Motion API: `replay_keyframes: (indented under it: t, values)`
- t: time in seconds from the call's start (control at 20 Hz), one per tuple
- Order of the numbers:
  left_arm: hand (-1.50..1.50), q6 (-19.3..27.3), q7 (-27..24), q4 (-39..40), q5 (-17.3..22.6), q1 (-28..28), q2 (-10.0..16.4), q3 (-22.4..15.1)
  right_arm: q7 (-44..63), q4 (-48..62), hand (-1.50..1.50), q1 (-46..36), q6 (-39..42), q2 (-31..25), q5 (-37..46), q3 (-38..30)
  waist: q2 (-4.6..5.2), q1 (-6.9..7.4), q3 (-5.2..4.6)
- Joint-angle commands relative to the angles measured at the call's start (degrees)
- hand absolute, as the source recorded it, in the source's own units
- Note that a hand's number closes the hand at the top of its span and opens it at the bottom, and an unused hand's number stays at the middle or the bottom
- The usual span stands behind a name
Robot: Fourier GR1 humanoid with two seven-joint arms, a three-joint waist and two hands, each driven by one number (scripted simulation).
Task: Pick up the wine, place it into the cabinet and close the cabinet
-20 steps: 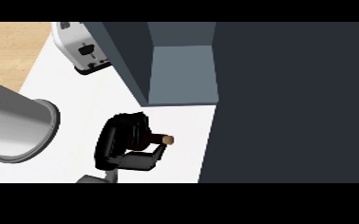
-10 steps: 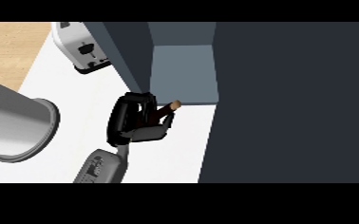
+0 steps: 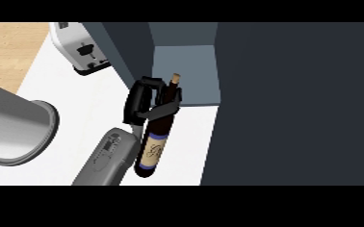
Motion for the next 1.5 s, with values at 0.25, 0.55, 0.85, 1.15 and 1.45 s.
replay_keyframes:
  t: [0.25,0.55,0.85,1.15,1.45]
  values:
    - [1.50,0.16,-7.62,15.98,6.27,-10.14,-0.12,1.53,-1.52,-10.99,-1.50,7.64,1.60,-1.61,-2.59,-0.18,0.25,-0.92,0.01]
    - [1.50,5.89,-3.42,20.28,13.27,-19.89,-0.12,-2.02,-1.73,-10.31,-1.50,7.21,1.22,-0.54,-1.68,1.59,0.24,-1.55,-0.02]
    - [1.50,6.92,-8.04,29.31,15.91,-22.96,-0.12,-3.27,-6.99,-9.61,-1.50,9.64,3.36,-0.82,-4.72,0.95,0.52,-2.51,0.02]
    - [1.50,7.98,-4.33,40.13,13.45,-30.85,-0.12,-1.91,-6.88,-8.90,-1.50,8.88,4.02,-0.58,-4.51,1.16,0.80,-2.48,-0.01]
    - [1.50,7.19,-7.79,45.22,17.87,-32.71,-0.12,1.59,-7.52,-9.07,-1.50,9.89,5.55,-1.68,-6.40,-0.09,1.32,-3.51,-0.05]
